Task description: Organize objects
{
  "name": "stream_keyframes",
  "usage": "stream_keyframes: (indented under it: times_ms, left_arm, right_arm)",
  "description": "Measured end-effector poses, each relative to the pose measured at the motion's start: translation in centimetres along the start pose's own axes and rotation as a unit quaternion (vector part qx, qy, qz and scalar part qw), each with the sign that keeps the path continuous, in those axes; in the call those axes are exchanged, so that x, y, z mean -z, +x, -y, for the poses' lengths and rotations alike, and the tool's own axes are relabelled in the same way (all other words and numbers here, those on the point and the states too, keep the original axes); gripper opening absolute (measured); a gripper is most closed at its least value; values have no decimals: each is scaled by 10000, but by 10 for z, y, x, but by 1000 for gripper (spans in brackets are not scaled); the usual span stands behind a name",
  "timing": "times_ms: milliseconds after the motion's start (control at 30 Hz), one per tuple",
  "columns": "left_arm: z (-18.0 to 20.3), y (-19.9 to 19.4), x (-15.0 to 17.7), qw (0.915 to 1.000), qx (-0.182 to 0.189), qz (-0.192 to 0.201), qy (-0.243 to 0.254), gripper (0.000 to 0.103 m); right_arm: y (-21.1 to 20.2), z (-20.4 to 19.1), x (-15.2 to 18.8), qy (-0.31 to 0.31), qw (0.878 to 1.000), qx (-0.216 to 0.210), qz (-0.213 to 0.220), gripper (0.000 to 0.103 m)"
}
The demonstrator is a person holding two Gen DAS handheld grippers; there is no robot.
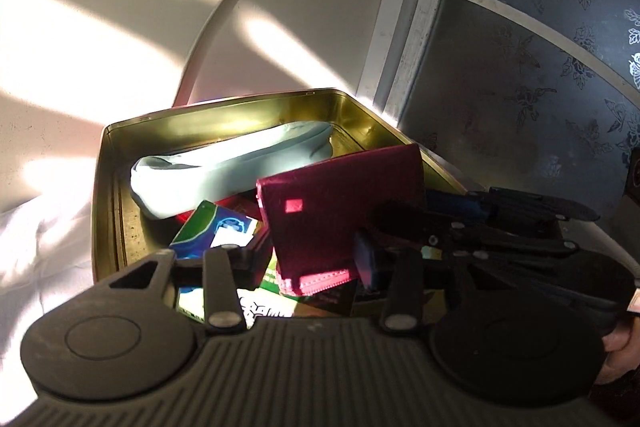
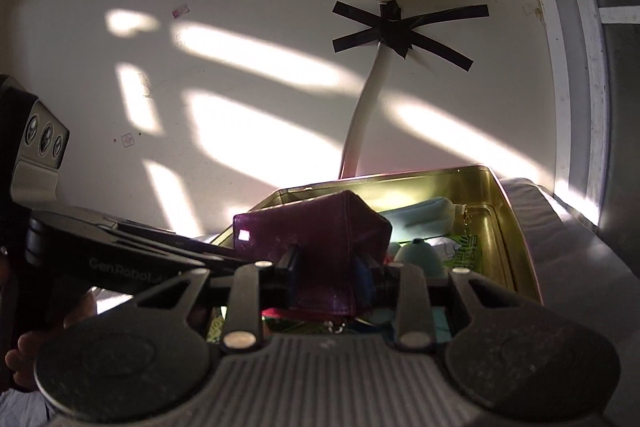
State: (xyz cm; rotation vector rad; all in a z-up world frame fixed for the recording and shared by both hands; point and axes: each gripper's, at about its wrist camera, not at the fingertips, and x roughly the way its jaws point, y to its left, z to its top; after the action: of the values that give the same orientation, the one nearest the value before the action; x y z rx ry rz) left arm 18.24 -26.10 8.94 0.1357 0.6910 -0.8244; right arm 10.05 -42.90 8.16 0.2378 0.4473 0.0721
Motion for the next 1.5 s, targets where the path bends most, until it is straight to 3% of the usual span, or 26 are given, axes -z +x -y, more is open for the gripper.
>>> stream_keyframes:
  times_ms: [33,100,133,167,233,400,733,967,1267,1400,1500]
  left_arm:
    - [-2,6,-4,9999,-139,18,-6,46]
    - [-7,14,-10,9985,-531,105,-85,50]
    - [-9,17,-13,9977,-660,122,-118,52]
    - [-12,18,-15,9964,-814,116,-181,53]
    - [-12,16,-12,9942,-1046,102,-238,55]
    - [6,0,8,9875,-1563,183,125,61]
    - [37,-62,51,9813,-1852,409,321,65]
    - [30,-91,84,9814,-1866,438,45,68]
    - [28,-108,126,9797,-1978,312,-54,71]
    - [29,-114,139,9789,-2017,314,-92,77]
    - [29,-120,147,9772,-2086,371,-148,90]
  right_arm:
    - [9,3,-3,-22,9999,133,-86,30]
    - [23,6,-11,-162,9985,512,-122,46]
    - [28,5,-15,-269,9969,742,-64,60]
    - [29,5,-18,-330,9952,925,45,64]
    - [26,6,-21,-276,9935,1081,205,64]
    - [-2,15,-1,405,9941,840,561,66]
    - [-78,-13,54,1140,9834,888,1099,72]
    - [-109,-34,77,1151,9847,803,1032,76]
    - [-117,-57,99,1168,9892,608,644,76]
    - [-123,-66,105,1125,9903,564,595,77]
    - [-128,-72,110,1111,9907,562,552,81]
